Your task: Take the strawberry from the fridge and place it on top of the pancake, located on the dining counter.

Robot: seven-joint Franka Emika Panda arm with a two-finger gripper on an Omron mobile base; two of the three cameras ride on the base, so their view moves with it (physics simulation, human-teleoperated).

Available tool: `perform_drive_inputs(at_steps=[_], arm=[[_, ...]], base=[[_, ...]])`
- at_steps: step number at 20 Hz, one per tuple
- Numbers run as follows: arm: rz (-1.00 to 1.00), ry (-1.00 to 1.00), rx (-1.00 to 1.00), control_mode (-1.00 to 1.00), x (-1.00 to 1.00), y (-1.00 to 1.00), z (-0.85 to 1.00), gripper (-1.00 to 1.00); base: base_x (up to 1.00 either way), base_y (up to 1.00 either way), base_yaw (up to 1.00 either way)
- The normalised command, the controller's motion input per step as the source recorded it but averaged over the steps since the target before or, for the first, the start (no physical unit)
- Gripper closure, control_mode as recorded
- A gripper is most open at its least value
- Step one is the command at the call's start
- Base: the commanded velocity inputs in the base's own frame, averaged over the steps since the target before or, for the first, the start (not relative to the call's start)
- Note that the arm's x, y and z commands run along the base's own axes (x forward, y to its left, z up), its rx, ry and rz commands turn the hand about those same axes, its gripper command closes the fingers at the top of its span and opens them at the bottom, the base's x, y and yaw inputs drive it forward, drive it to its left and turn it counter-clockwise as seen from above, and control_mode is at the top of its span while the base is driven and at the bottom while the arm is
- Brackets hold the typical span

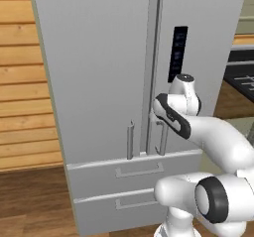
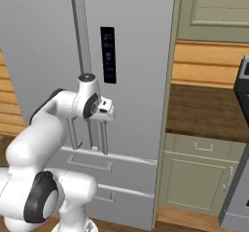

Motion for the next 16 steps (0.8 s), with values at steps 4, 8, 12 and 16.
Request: perform_drive_inputs(at_steps=[4,8,12,16], arm=[[0.0,0.0,-0.01,-1.0,0.76,-0.09,-0.48,-1.0],[0.0,-0.05,0.0,-1.0,0.35,-0.08,-0.12,-1.0],[0.0,-0.01,0.0,-1.0,0.29,-0.04,-0.17,-1.0],[0.0,0.0,-0.05,-1.0,0.07,0.0,-0.59,-1.0]], base=[[0.0,0.0,0.0],[0.0,0.0,0.0],[0.0,0.0,0.0],[0.0,0.0,0.0]])
